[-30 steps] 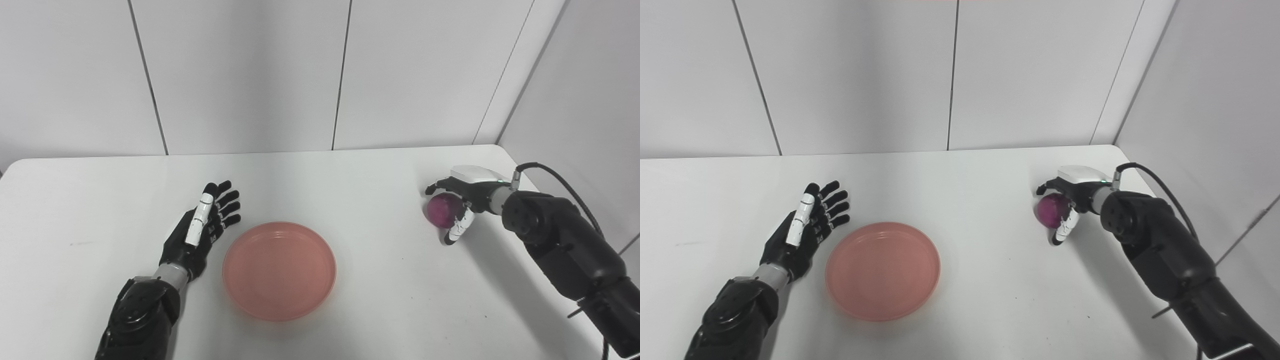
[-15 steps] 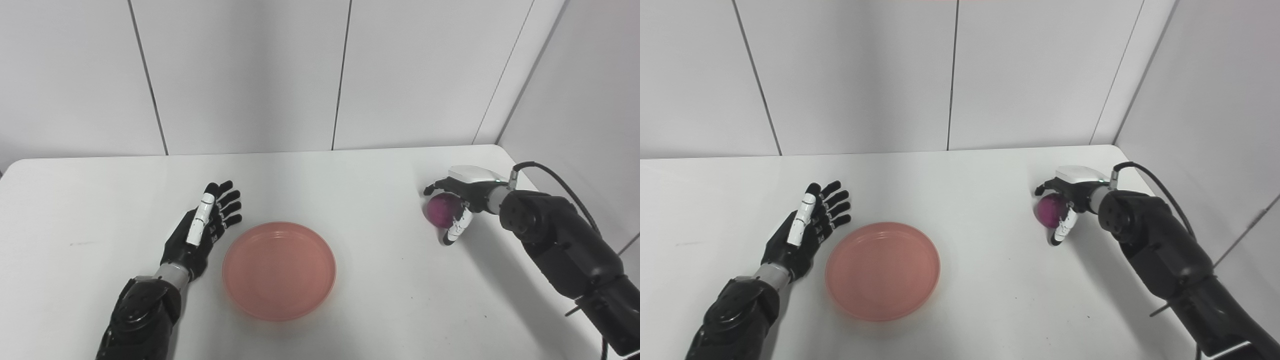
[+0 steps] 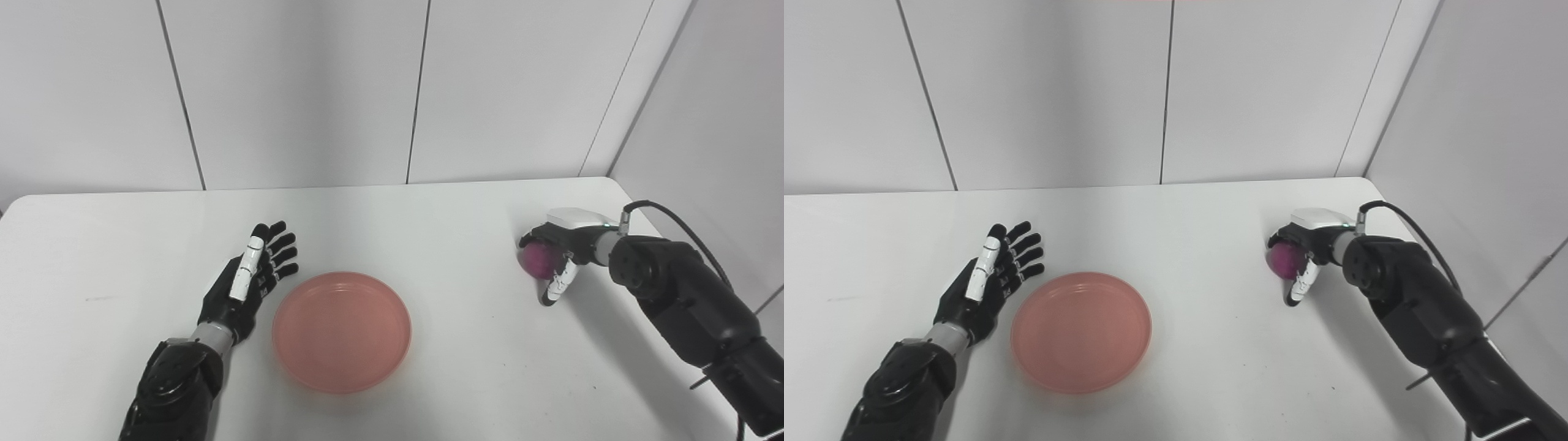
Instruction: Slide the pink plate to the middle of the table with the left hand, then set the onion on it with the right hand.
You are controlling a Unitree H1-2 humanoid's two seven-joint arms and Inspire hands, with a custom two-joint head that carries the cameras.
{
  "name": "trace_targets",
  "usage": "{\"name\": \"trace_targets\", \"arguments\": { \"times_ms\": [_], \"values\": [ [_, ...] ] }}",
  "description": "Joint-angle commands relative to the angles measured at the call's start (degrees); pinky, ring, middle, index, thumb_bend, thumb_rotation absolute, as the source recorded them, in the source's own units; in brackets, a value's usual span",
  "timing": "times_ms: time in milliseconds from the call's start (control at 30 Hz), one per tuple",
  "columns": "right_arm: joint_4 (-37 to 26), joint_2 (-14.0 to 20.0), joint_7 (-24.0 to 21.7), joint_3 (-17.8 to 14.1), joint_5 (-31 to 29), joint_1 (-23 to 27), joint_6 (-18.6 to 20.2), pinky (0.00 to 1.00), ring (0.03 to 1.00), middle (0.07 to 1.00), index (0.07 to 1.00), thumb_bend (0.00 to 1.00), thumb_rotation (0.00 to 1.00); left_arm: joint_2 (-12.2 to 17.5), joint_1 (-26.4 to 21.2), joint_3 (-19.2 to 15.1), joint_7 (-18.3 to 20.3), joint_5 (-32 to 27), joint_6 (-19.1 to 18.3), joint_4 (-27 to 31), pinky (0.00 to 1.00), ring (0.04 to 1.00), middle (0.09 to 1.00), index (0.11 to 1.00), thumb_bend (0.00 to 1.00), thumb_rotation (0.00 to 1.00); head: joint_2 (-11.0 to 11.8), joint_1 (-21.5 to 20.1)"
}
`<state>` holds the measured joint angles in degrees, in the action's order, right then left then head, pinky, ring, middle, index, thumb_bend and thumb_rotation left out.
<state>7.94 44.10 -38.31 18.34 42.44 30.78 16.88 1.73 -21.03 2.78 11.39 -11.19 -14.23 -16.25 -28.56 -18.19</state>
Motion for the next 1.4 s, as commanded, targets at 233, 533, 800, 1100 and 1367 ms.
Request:
{"name": "trace_targets", "arguments": {
  "times_ms": [233,533,800,1100,1367],
  "values": [
    [0.93,1.15,-1.04,-0.32,0.37,3.41,1.19,0.64,0.756,0.801,0.787,0.95,0.07,-0.56,4.55,1.44,0.27,0.82,-5.56,-3.88,0.86,0.904,0.913,0.901,0.71,0.94,-0.18,0.17],
    [1.30,1.45,-2.03,0.15,0.34,3.77,0.48,0.62,0.675,0.734,0.762,0.89,0.06,-0.63,4.55,1.40,0.16,0.85,-5.62,-4.08,0.86,0.899,0.909,0.904,0.71,0.94,-0.20,0.16],
    [1.24,1.87,-1.74,0.76,0.76,3.71,-1.13,0.53,0.585,0.636,0.712,0.83,0.06,-0.61,4.75,1.44,0.25,0.73,-5.90,-3.80,0.85,0.898,0.910,0.902,0.70,0.94,-0.42,0.14],
    [1.67,2.10,-1.79,1.24,0.55,3.72,-2.42,0.44,0.497,0.498,0.664,0.59,0.01,-0.54,4.78,1.48,0.38,0.76,-5.78,-3.97,0.83,0.894,0.910,0.902,0.70,0.94,-0.42,0.14],
    [2.26,2.01,-2.64,1.15,-0.52,4.07,-2.17,0.29,0.365,0.482,0.509,0.53,0.00,-0.64,4.79,1.40,0.38,0.61,-6.00,-4.02,0.84,0.897,0.914,0.905,0.69,0.94,-0.54,0.15]
  ]
}}
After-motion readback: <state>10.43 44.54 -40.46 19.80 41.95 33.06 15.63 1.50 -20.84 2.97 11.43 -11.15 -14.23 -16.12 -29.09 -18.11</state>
